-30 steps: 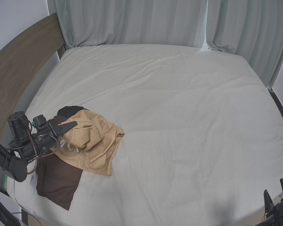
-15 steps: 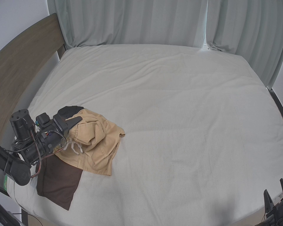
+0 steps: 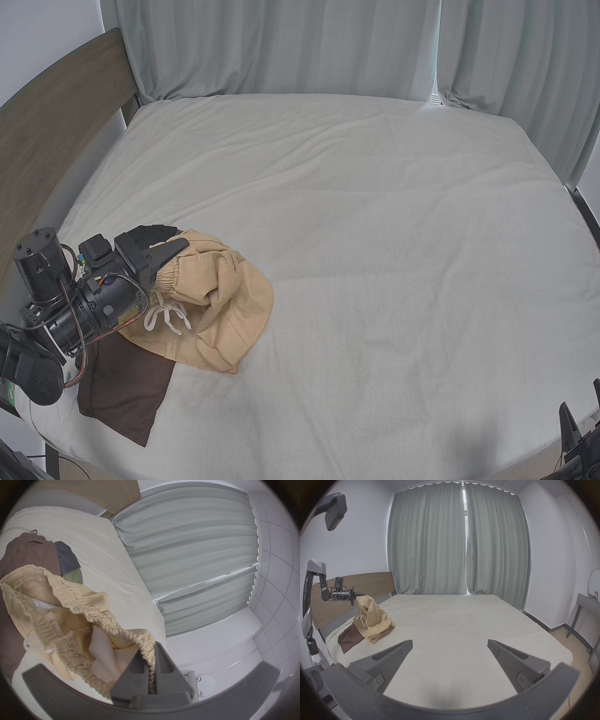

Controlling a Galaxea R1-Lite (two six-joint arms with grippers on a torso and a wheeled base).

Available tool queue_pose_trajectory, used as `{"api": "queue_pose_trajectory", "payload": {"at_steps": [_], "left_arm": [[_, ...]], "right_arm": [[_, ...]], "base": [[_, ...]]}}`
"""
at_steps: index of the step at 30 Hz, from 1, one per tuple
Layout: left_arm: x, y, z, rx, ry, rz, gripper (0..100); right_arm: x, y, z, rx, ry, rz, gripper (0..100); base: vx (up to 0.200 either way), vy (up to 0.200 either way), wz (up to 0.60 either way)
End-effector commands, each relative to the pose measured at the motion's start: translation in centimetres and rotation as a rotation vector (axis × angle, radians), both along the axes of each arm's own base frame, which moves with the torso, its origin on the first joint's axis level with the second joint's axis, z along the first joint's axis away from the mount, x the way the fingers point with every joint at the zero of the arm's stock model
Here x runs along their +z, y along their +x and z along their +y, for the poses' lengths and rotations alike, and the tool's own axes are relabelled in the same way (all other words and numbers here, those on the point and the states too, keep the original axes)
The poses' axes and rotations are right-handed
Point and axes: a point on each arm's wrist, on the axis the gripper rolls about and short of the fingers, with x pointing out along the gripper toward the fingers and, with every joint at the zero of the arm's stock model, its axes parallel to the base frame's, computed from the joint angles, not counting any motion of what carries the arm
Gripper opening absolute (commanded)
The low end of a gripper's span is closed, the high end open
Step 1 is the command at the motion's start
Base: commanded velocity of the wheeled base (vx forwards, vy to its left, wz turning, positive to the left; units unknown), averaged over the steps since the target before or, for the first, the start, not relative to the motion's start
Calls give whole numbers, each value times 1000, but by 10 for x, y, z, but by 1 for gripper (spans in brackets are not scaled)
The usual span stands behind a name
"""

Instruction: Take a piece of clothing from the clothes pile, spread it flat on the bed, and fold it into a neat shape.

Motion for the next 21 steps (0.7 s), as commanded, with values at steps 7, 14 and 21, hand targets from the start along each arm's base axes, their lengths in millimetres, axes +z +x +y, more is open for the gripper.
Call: {"api": "queue_pose_trajectory", "payload": {"at_steps": [7,14,21], "left_arm": [[6,-11,-21,-14,-12,-18,0],[7,-18,-34,-61,-15,-19,0],[8,-27,-55,-123,-16,-17,0]], "right_arm": [[-5,0,0,1,-1,6,100],[-5,1,0,0,-1,8,100],[-5,0,0,1,-1,5,100]], "base": [[0,0,0],[0,0,0],[0,0,0]]}}
